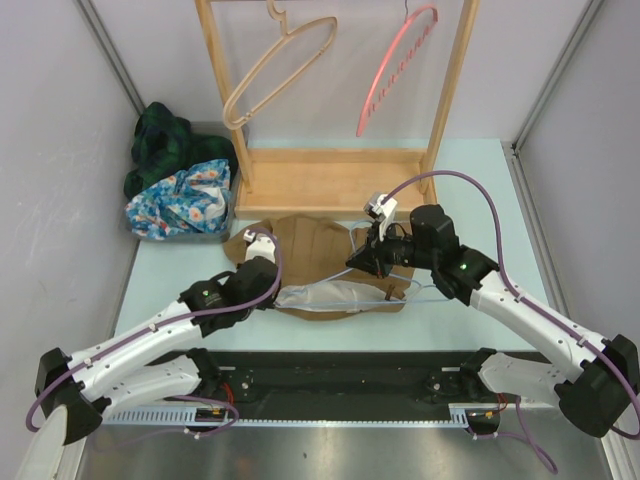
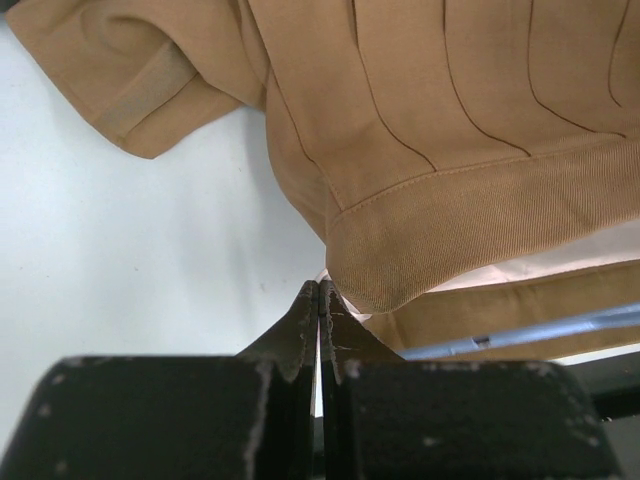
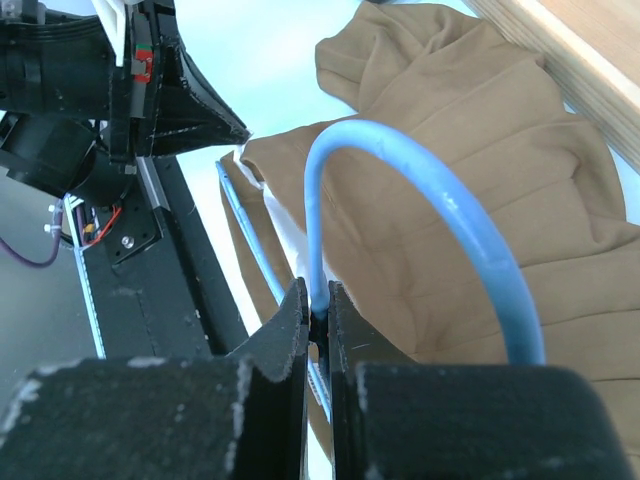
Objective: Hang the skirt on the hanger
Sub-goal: Locate the hanging ribbon on the skirt
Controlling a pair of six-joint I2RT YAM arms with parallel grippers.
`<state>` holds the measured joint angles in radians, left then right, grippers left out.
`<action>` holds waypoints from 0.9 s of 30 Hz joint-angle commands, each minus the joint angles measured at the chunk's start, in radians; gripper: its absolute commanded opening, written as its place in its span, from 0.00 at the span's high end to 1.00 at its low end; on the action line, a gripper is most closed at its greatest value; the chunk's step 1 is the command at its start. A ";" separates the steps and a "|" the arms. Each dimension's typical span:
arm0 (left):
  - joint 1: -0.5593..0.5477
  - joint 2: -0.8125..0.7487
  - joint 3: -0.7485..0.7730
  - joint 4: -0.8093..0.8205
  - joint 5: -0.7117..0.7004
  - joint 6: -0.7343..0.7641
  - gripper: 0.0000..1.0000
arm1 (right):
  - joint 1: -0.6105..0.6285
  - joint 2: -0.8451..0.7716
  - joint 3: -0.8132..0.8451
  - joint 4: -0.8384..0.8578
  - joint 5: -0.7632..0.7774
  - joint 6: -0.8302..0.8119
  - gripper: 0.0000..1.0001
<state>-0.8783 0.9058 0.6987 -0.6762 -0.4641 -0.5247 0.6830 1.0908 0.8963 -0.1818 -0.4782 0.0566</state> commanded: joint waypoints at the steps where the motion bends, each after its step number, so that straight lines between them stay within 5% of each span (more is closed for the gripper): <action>1: 0.006 -0.001 0.016 -0.006 -0.030 -0.012 1.00 | -0.007 -0.019 0.012 0.013 -0.022 -0.018 1.00; 11: 0.006 -0.070 -0.001 0.056 0.085 0.046 1.00 | -0.003 -0.017 0.012 0.036 0.101 -0.017 1.00; 27: 0.006 -0.070 -0.008 0.107 0.169 0.069 1.00 | -0.002 0.011 0.020 0.045 0.029 -0.018 1.00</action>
<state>-0.8783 0.8257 0.6933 -0.6064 -0.3183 -0.4709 0.6830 1.1000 0.8963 -0.1787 -0.4358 0.0505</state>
